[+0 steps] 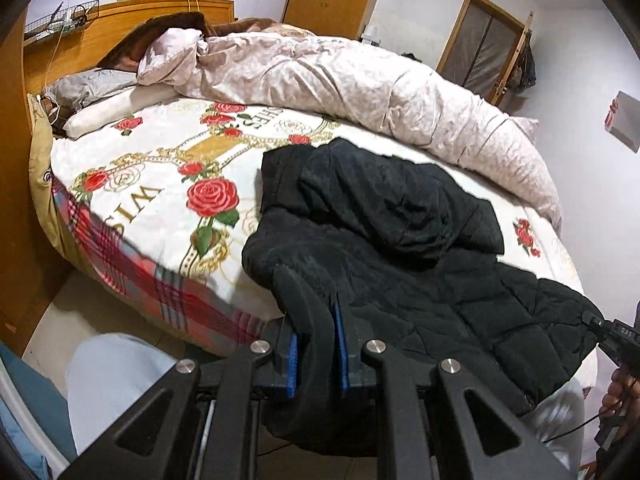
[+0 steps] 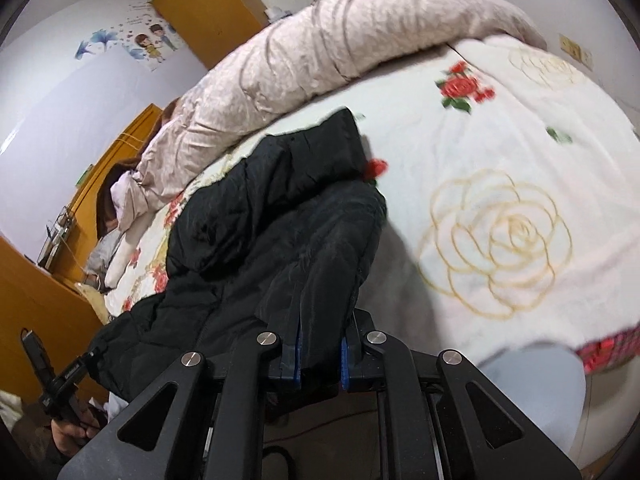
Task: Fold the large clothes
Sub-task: 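Lift the hem with both grippers and fold it toward the hood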
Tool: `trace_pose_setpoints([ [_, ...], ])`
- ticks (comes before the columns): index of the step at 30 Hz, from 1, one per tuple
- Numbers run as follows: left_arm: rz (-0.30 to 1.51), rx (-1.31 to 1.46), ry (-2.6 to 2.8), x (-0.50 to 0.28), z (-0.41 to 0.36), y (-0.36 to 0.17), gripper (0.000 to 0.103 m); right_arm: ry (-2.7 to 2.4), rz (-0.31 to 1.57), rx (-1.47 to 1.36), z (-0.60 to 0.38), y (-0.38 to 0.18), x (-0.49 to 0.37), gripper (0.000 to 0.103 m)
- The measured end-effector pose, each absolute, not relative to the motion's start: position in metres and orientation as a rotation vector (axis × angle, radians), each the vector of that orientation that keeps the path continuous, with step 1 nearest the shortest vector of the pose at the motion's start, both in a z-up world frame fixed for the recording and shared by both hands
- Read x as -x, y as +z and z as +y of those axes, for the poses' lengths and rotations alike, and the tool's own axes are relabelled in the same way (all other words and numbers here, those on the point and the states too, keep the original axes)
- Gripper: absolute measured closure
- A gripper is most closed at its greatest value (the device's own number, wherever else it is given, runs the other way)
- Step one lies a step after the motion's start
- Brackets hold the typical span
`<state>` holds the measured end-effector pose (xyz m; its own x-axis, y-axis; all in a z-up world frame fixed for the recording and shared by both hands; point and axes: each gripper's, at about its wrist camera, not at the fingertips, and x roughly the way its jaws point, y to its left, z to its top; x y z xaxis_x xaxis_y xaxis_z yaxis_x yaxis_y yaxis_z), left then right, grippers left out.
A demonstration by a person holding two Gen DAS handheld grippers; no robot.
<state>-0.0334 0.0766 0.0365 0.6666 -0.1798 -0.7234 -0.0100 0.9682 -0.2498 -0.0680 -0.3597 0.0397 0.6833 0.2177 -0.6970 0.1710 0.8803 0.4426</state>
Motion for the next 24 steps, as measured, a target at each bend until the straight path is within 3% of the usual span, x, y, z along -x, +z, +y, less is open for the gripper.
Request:
trace_pose_setpoints([
  [14, 0.742, 0.385, -0.058, -0.09, 0.1, 0.069, 0.087, 0.03, 0.715, -0.463, -0.36, 0.098, -0.064, 0.09],
  [24, 0.759, 0.388, -0.032, -0.214, 0.095, 0.052, 0.087, -0.022, 0.81, -0.439, -0.365, 0.077, -0.207, 0.09],
])
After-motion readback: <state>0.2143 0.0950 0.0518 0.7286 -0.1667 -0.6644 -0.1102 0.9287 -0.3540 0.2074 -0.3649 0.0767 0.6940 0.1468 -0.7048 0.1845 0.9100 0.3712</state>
